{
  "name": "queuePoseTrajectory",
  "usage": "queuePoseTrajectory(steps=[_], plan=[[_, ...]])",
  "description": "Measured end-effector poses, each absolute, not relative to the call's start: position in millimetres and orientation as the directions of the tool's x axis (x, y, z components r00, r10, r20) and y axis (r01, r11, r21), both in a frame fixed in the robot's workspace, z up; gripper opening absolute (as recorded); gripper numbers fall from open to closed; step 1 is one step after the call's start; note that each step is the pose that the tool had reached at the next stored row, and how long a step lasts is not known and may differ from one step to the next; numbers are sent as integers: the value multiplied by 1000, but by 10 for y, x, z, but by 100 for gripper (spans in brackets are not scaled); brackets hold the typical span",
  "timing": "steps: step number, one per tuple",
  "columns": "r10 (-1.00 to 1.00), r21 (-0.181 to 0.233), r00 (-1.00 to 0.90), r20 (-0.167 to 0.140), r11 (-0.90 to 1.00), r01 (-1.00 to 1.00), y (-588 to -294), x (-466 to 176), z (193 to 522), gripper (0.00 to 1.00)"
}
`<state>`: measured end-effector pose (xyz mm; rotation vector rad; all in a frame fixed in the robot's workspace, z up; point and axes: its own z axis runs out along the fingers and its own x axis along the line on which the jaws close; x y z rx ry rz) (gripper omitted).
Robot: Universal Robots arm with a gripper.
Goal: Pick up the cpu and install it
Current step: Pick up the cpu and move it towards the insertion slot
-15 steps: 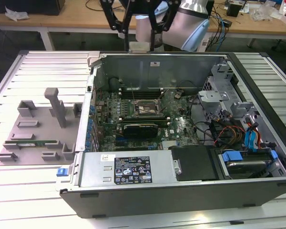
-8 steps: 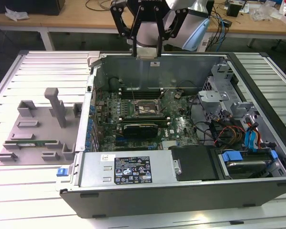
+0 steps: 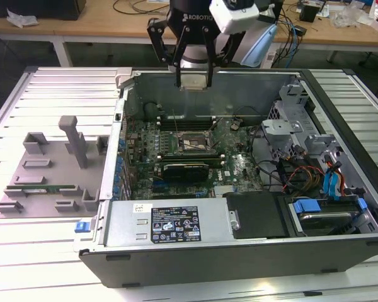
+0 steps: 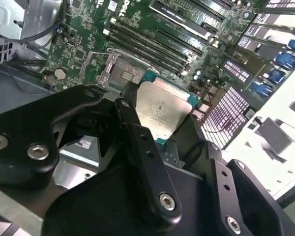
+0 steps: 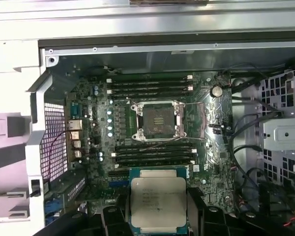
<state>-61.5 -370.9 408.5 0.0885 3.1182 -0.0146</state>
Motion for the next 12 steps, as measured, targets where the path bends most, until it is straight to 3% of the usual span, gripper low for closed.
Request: queuePoseTrajectory(steps=[12], plan=[[57,-9,-998,-22,998,57,-3709,-596,3721,55]])
